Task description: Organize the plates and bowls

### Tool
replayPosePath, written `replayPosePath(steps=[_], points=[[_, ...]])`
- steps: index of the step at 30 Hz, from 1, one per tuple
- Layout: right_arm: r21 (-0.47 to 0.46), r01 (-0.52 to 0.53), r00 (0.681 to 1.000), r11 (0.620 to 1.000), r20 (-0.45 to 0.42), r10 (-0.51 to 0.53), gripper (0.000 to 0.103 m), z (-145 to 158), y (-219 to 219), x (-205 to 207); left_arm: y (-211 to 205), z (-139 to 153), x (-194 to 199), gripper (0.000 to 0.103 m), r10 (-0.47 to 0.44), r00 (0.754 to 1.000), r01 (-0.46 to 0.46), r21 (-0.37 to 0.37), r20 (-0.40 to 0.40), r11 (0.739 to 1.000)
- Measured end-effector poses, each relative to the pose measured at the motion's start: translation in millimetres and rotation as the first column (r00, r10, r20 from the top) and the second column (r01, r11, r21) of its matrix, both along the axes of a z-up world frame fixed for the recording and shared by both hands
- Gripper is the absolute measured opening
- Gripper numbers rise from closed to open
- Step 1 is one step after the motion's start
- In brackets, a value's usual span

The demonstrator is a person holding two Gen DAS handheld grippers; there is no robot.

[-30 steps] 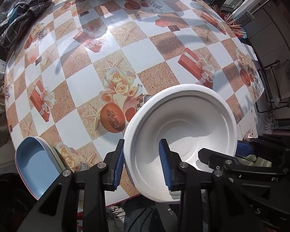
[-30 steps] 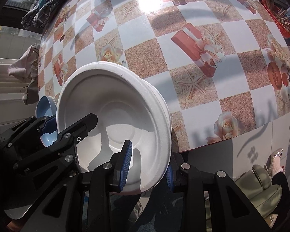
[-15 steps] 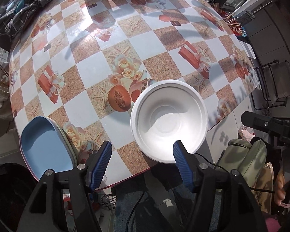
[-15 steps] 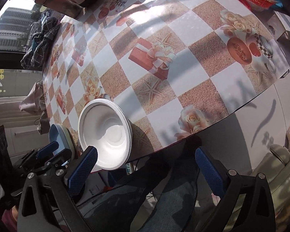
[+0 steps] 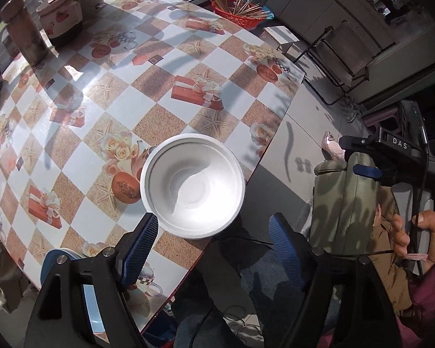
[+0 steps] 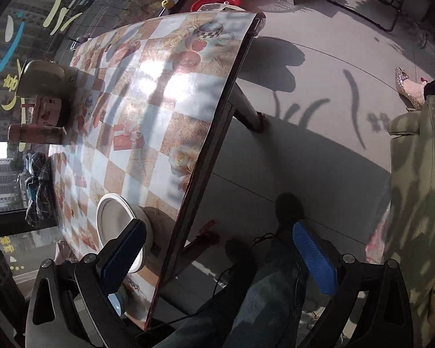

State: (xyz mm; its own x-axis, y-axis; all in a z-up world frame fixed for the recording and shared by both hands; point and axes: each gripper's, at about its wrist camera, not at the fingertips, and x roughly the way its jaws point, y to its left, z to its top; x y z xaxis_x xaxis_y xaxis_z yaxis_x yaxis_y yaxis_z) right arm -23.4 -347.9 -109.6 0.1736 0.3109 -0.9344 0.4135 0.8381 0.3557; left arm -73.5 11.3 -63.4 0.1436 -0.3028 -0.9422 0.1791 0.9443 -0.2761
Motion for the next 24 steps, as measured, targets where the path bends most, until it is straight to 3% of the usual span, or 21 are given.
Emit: replayPosePath(steps=[3,6,9,11,14,15,19,20,21,22,24], points=[[-0.027,0.197,0.980,0.980,0.017,-0.196,0.102,15.8,-63.2,20.1,8.7,6.9,-11.6,0.082,-0.042,0.998,0.042,0.003,0.039,0.999],[-0.114,0.263,0.965,0.958,0.055,-0.258,0.102,40.9,-92.6,25.6,19.7,9.1,-21.7,0.082,-0.048,0.998,0.047,0.024,0.044,0.999],[-0.155,0.230,0.965,0.961,0.167,-0.204,0.102,76.2,-72.9,8.1,32.3,25.6,-28.8,0.082,-0.031,0.994,0.032,-0.007,0.105,0.999],[-0.205,0.171,0.960,0.964,0.255,-0.116,0.102,102.5,-42.2,-10.4,39.0,46.9,-31.8,0.082,-0.009,0.982,0.020,-0.053,0.191,0.998],[-0.279,0.128,0.919,0.952,0.393,-0.009,0.102,146.9,1.4,-46.2,44.6,95.9,-40.5,0.092,0.008,0.925,0.034,-0.103,0.379,0.994],[-0.314,0.132,0.892,0.940,0.452,0.026,0.102,165.6,15.9,-59.9,44.8,110.6,-43.0,0.103,0.001,0.906,0.051,-0.111,0.423,0.993],[-0.403,0.211,0.677,0.891,0.717,0.164,0.102,233.9,70.1,-129.7,48.9,163.7,-50.0,0.103,0.009,0.827,0.092,-0.150,0.563,0.984],[-0.399,0.231,0.630,0.887,0.756,0.176,0.102,237.4,79.8,-143.7,50.8,173.4,-51.7,0.103,0.014,0.809,0.103,-0.166,0.588,0.981],[-0.387,0.241,0.607,0.890,0.776,0.173,0.102,234.9,86.4,-152.3,53.0,180.8,-53.4,0.103,0.021,0.793,0.111,-0.179,0.609,0.978],[-0.377,0.218,0.623,0.900,0.764,0.169,0.102,229.5,91.3,-151.5,54.4,185.4,-54.3,0.103,0.027,0.785,0.117,-0.191,0.618,0.974],[-0.371,0.113,0.729,0.922,0.661,0.176,0.102,205.8,104.1,-136.3,53.1,184.6,-52.5,0.103,-0.004,0.803,0.157,-0.205,0.595,0.966]])
